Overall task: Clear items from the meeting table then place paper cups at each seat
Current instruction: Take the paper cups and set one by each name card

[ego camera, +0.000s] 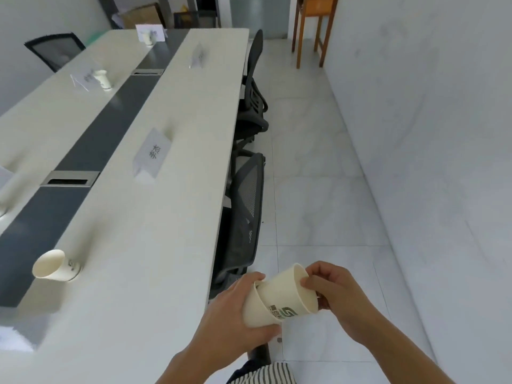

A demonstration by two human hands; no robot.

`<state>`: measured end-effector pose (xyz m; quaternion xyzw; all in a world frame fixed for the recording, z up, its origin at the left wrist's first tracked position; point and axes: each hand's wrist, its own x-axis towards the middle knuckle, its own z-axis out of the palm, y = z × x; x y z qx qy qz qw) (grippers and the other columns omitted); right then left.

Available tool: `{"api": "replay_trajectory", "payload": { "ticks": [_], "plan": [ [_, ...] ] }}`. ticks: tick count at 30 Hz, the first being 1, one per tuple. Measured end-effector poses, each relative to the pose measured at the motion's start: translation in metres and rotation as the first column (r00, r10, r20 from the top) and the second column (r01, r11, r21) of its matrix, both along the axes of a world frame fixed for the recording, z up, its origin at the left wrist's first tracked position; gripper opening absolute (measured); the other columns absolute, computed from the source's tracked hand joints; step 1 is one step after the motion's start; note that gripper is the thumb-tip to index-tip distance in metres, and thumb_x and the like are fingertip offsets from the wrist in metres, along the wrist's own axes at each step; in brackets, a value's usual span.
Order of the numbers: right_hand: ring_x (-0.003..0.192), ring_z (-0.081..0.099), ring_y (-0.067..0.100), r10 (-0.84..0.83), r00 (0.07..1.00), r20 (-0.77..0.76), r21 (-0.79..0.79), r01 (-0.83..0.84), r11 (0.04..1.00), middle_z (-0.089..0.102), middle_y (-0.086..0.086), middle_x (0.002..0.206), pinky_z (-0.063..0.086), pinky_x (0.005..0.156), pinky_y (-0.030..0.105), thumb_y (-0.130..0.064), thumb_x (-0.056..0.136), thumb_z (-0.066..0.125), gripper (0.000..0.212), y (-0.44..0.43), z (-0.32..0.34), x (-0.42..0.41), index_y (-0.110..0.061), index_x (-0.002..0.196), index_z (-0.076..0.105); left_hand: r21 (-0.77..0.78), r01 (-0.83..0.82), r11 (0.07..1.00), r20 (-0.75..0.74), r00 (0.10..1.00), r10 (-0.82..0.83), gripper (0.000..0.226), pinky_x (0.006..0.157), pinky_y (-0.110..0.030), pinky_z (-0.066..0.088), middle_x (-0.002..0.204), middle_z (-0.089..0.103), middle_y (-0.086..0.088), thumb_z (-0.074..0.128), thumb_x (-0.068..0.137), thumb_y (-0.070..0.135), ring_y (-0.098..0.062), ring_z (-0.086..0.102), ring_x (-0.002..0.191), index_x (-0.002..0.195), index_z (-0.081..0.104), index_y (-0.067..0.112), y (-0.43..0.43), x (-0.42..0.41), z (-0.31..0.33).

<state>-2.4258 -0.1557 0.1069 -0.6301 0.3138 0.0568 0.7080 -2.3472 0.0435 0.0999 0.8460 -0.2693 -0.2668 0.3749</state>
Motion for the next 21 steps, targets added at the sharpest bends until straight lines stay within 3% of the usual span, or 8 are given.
{"api": "replay_trajectory", "payload": {
  "ticks": [5,9,14,17,21],
  "plan": [
    [0.066,0.059,0.018,-0.033,0.997,0.069,0.156,0.022,0.988,0.064,0.009,0.078,0.046,0.052,0.026,-0.02,0.093,0.06,0.021,-0.055,0.016,0.042,-0.001,0.091,0.067,-0.032,0.059,0.998,-0.068,0.996,-0.061,0.063,0.076,-0.03,0.056,0.101,0.061,0.023,0.079,0.055,0.05,-0.003,0.061,0.086,0.108,0.046,0.048,-0.06,0.055,0.013],
    [0.09,0.066,0.02,-0.023,0.987,0.162,0.157,-0.003,0.988,0.072,0.009,0.106,0.048,0.06,0.03,-0.041,0.077,0.066,0.045,-0.092,0.018,0.062,-0.015,0.114,0.069,-0.056,0.045,0.997,-0.155,0.986,-0.053,0.059,0.065,-0.03,0.059,0.096,0.066,0.019,0.083,0.056,0.044,-0.005,0.064,0.081,0.106,0.051,0.047,-0.112,0.095,0.014],
    [0.103,0.067,0.017,-0.051,0.99,0.13,-0.041,0.056,0.998,0.074,0.0,0.107,0.056,0.082,0.039,-0.038,0.055,0.083,0.06,-0.147,0.007,0.096,-0.025,0.112,0.068,-0.021,0.108,0.994,-0.173,0.979,-0.11,0.063,0.077,-0.033,0.058,0.098,0.066,0.019,0.081,0.055,0.048,-0.004,0.064,0.087,0.109,0.049,0.049,-0.191,0.13,0.005],
    [0.101,0.068,0.021,-0.16,0.978,0.137,-0.018,0.164,0.986,0.075,0.003,0.103,0.056,0.089,0.042,-0.039,0.051,0.084,0.06,-0.204,-0.004,0.127,-0.021,0.106,0.07,0.012,0.111,0.994,-0.176,0.979,-0.107,0.068,0.076,-0.034,0.058,0.1,0.063,0.016,0.08,0.054,0.052,-0.007,0.064,0.088,0.112,0.045,0.05,-0.247,0.159,-0.001],
    [0.104,0.067,0.025,-0.289,0.942,0.17,0.043,0.286,0.957,0.072,0.007,0.108,0.055,0.087,0.042,-0.036,0.049,0.082,0.074,-0.301,-0.011,0.17,-0.016,0.118,0.062,0.026,-0.041,0.999,-0.173,0.984,0.044,0.071,0.074,-0.029,0.058,0.103,0.057,0.011,0.079,0.054,0.054,-0.012,0.06,0.09,0.113,0.04,0.054,-0.312,0.201,0.0]
  ]
}}
